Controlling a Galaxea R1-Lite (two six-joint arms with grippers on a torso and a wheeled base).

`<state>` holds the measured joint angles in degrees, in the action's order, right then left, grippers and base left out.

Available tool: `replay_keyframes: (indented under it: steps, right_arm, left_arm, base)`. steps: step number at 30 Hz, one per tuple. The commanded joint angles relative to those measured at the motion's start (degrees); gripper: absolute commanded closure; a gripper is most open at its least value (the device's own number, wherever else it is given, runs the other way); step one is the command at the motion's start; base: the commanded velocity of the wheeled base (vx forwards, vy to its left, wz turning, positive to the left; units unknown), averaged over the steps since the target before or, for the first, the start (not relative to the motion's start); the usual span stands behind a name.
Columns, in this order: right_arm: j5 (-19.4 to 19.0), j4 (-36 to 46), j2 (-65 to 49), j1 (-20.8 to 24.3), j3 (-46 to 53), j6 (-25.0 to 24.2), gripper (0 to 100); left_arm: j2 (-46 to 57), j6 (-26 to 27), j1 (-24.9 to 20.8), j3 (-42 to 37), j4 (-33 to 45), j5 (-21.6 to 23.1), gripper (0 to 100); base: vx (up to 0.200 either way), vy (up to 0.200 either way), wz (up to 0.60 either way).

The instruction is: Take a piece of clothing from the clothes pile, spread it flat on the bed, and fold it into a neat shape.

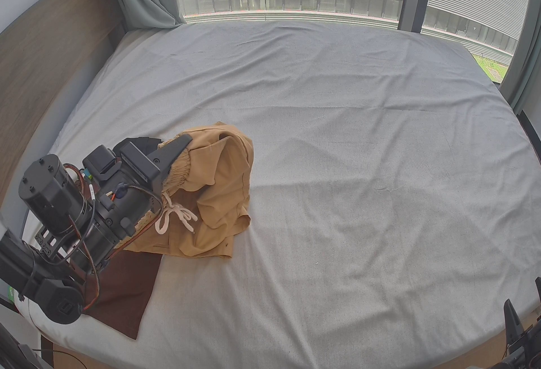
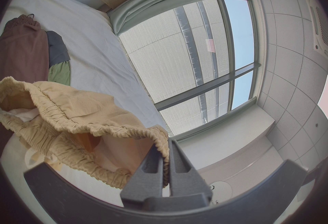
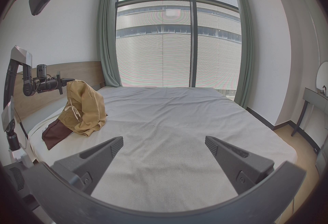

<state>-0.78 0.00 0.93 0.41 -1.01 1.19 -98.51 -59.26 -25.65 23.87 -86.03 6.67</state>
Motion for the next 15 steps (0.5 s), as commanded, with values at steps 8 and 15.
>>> replay_keyframes:
  steps: [8, 15]
  right_arm:
    - [-0.01, 0.00, -0.93, 0.02, 0.92, 0.04, 0]
    - [-0.01, 0.00, -0.93, 0.02, 0.92, 0.04, 0]
  left_arm:
    - [1.48, -1.83, -5.99, 2.32, -0.72, 0.19, 100]
    - [1.31, -2.26, -10.74, 4.78, -0.63, 0.54, 100]
  base:
    - [0.000, 0.000, 0.00]
    - [0.000, 0.000, 0.00]
